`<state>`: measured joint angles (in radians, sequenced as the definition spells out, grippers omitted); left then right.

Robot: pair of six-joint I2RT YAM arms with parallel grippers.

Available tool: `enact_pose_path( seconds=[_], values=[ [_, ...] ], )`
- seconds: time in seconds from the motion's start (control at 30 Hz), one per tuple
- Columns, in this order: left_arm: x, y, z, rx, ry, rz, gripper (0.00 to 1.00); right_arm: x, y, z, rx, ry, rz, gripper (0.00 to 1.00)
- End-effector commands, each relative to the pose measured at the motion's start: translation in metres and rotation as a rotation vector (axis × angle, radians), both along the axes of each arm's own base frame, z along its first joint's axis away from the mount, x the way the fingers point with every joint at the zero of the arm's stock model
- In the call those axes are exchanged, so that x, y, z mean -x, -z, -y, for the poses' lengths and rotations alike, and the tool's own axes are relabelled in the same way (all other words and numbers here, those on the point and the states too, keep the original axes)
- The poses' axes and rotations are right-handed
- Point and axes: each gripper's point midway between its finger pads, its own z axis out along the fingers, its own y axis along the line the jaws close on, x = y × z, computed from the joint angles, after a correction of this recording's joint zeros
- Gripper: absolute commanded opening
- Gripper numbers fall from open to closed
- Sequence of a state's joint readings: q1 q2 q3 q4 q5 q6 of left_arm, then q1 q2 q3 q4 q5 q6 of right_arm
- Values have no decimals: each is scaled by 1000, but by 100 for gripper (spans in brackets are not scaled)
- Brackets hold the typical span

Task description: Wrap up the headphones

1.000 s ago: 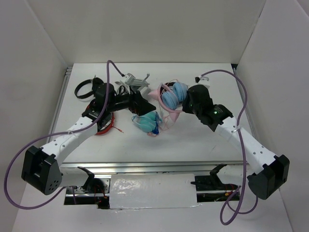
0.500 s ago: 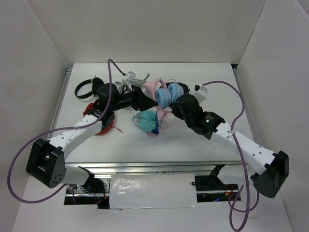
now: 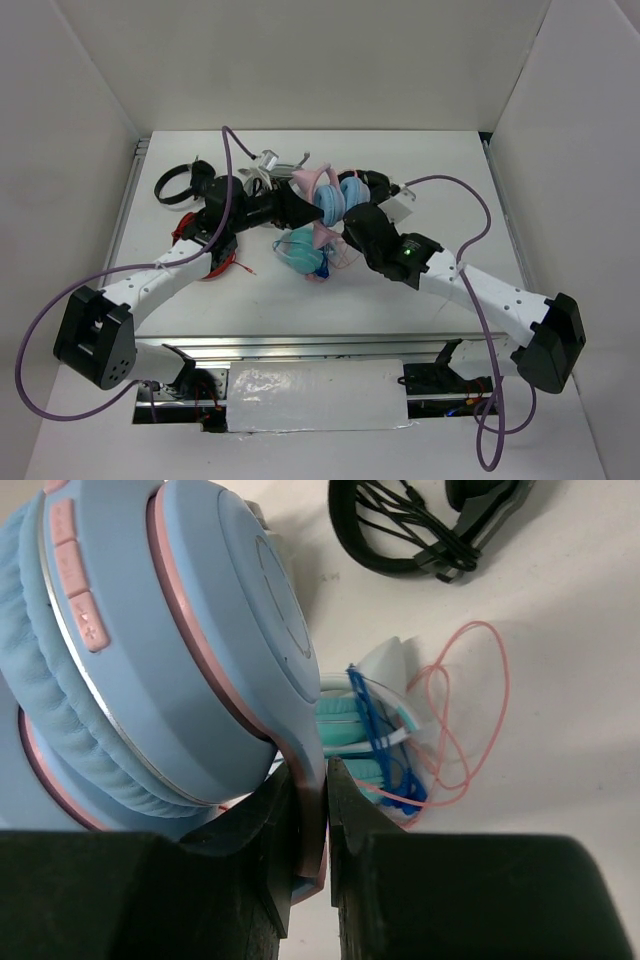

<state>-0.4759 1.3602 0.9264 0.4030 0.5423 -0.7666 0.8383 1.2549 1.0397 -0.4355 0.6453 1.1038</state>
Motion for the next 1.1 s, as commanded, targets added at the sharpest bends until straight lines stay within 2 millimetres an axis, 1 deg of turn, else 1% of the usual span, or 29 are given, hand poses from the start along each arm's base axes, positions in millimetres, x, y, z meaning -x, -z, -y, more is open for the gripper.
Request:
enact_pose_path(
  seconds=[0.0,0.07,0.1,0.13,0.2,0.23,0.3,0.43,0.47,0.53,0.57,0.6,0.63,0.67,0.7,0.77,0.8,0.83,0.9,0.97,1.0,1.03,1.07],
  values=[
    [6,-25,5,51,26,81,66,-10,-52,-21,-238,50,153,0],
    [9,-26,7,48,38,81,80,-12,-59,-16,-262,84,179,0],
    [10,-24,7,40,39,72,89,-14,-62,-11,-282,116,184,0],
    [8,-22,6,30,24,73,89,-14,-68,-7,-292,138,201,0],
    [11,-22,7,24,18,77,89,-15,-80,-3,-333,141,230,0],
    [11,-20,6,24,9,72,88,-16,-84,-7,-361,129,249,0],
    [14,-22,6,34,12,80,82,-15,-86,-10,-388,115,253,0],
    [18,-24,7,44,19,89,74,-15,-85,-21,-429,86,231,0],
    [19,-23,8,44,19,89,69,-16,-83,-25,-429,77,225,0],
    [18,-21,6,40,5,86,63,-15,-87,-34,-446,36,229,0],
    [17,-19,5,30,-2,82,55,-14,-84,-39,-424,7,232,0],
    [16,-22,6,27,2,95,51,-11,-83,-41,-414,4,228,0],
    [15,-22,5,20,-3,94,43,-9,-79,-47,-386,-31,221,3],
    [15,-23,4,18,-8,102,38,-9,-83,-50,-372,-60,237,4],
    [13,-20,2,5,-24,98,29,-7,-80,-50,-355,-66,226,4],
    [11,-22,-2,3,-55,105,18,-4,-74,-52,-341,-84,204,4],
    [11,-24,-2,7,-57,112,6,-3,-72,-52,-348,-85,197,5],
    [12,-23,-2,4,-55,109,0,-1,-66,-51,-343,-94,193,9],
    [12,-25,-4,-1,-58,122,0,0,-65,-54,-351,-114,196,11],
    [13,-26,-6,3,-71,128,0,2,-65,-53,-342,-128,202,21],
    [13,-27,-8,4,-78,133,0,2,-66,-51,-328,-136,209,24],
    [16,-26,-10,4,-82,134,0,3,-64,-49,-317,-143,209,33],
    [15,-27,-12,5,-99,138,0,4,-60,-48,-297,-148,201,38]
  ],
)
